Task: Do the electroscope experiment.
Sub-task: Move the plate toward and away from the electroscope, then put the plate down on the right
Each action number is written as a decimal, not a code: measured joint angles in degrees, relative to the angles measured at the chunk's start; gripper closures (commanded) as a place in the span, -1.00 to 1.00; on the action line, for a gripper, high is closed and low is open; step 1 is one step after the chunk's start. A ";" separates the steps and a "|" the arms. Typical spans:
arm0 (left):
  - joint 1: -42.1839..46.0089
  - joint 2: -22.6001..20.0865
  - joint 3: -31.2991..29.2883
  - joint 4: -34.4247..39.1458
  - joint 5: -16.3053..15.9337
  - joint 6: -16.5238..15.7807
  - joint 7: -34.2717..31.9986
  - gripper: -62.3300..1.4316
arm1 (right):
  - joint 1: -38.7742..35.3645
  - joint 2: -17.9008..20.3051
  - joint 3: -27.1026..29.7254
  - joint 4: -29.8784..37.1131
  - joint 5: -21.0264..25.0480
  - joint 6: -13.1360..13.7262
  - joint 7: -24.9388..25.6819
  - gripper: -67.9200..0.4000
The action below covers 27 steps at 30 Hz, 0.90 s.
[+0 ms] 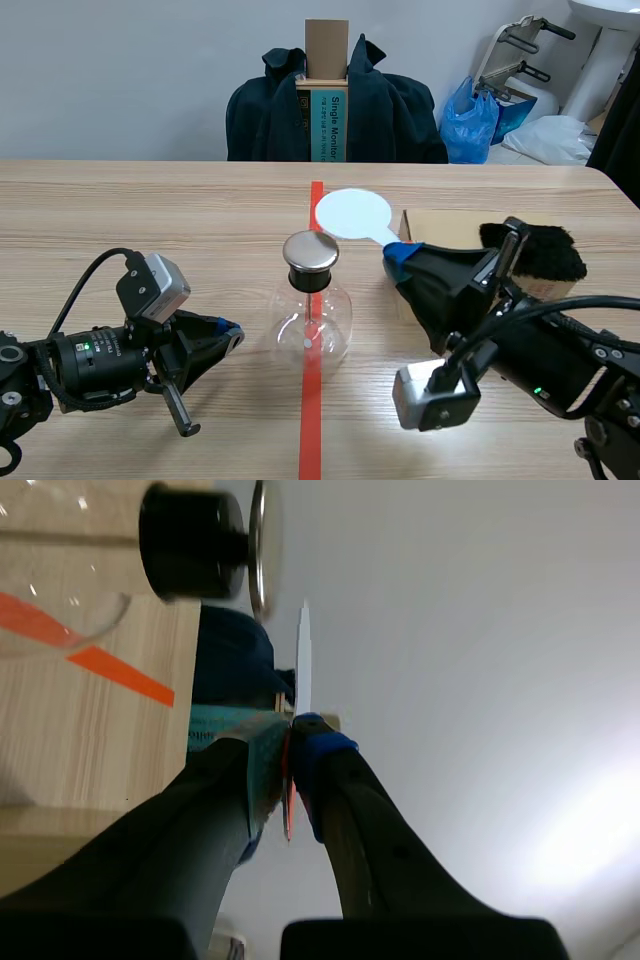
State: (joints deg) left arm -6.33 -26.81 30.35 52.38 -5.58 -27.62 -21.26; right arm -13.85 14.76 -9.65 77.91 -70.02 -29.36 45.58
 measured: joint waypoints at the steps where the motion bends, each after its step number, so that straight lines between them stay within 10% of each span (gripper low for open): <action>1: 0.00 0.00 0.00 0.00 0.00 0.00 0.00 0.90 | 0.00 0.00 0.00 0.00 0.39 0.00 -2.05 0.97; 17: 0.00 0.00 0.00 0.00 0.00 0.02 -0.11 0.90 | -2.32 -0.15 -2.05 0.00 2.54 -0.42 -32.41 0.97; 27: 6.34 -2.69 -4.74 8.66 -0.04 -0.02 -2.03 0.90 | -2.36 -0.15 -10.10 0.00 3.65 -0.42 -41.77 0.97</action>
State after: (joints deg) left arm 0.01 -29.50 25.61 61.04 -5.63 -27.64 -23.29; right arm -16.21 14.61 -19.75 77.91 -66.37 -29.78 3.81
